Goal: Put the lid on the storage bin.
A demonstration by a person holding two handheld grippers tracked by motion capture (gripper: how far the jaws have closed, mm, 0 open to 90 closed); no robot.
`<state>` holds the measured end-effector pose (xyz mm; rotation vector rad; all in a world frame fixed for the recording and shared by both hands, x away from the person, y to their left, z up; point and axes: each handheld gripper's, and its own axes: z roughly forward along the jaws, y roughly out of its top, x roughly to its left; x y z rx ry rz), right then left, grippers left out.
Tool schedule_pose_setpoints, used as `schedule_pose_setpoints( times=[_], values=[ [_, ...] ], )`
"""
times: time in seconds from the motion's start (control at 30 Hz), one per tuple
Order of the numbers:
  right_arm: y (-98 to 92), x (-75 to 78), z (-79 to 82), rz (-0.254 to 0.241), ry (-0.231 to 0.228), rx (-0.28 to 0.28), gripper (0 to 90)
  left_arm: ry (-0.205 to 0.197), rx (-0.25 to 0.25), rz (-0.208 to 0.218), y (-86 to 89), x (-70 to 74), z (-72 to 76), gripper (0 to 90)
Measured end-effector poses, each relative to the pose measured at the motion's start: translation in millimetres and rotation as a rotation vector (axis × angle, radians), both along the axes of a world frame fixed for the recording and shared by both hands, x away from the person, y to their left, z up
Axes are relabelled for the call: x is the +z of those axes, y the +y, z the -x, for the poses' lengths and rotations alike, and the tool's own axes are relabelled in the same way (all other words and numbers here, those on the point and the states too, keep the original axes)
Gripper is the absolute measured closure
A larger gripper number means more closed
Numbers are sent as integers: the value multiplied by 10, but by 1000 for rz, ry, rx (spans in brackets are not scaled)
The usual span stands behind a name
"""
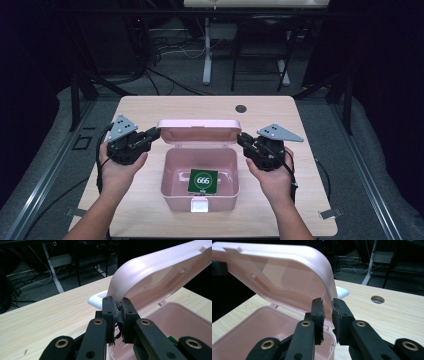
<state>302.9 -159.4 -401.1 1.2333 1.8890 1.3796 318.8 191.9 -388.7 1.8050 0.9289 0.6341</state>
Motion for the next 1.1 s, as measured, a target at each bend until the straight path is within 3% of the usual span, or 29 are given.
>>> schedule_pose_setpoints(
  times=[0.43, 1.1],
  values=[
    [-127, 53, 10, -18, -13, -31, 799, 7, -9, 0, 3, 8, 6, 838],
    [-142, 32, -16, -29, -9, -38, 745, -9, -53, 13, 52, 9, 198, 783]
  ],
)
